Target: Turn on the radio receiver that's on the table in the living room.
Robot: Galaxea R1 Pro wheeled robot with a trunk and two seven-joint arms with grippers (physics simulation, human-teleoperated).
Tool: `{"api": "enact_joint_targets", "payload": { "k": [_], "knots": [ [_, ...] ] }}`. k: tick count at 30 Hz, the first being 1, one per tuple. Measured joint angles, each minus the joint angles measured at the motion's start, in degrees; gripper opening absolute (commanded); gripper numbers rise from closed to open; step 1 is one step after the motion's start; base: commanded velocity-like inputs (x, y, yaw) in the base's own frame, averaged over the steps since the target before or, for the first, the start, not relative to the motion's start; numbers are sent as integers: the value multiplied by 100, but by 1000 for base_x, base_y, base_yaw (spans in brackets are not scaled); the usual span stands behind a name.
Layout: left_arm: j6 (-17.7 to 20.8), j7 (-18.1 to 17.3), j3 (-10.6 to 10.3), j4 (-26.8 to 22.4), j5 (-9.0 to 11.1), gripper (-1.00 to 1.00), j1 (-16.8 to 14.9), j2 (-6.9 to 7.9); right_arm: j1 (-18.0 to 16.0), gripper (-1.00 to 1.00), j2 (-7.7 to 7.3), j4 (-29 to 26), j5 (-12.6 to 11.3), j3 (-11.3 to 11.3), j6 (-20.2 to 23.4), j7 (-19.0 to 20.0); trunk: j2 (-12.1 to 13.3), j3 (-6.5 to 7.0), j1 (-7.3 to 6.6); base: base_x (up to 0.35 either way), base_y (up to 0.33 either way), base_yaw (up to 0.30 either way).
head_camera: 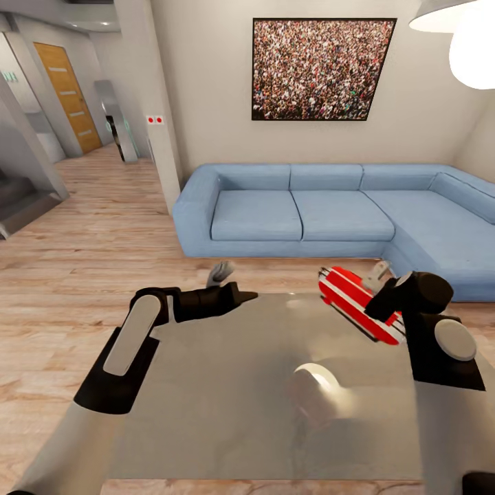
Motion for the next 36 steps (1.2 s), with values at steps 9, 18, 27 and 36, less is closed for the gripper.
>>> {"api": "enact_joint_targets", "payload": {
  "k": [9, 18, 27, 36],
  "knots": [
    [-11, -66, 15, 21, -16, -100, 2, 35, -127, -100, -1, 312, -263, -424, 340, 239, 0, -1, 0, 0, 0, 0],
    [-31, -71, 14, 52, -16, -100, 1, 23, -131, -100, 1, 1457, -980, -939, 438, 248, 0, -1, 0, 0, 0, 0],
    [-35, -72, 28, 55, -18, -100, 0, 25, -133, -100, -16, 1571, -1276, -993, 433, 253, 0, 0, 0, 0, 0, 0],
    [-43, -72, 28, 57, -19, -100, 2, 27, -132, -100, -62, 1582, -1690, -980, 840, 272, 0, 0, 0, 0, 0, 0]
  ]
}}
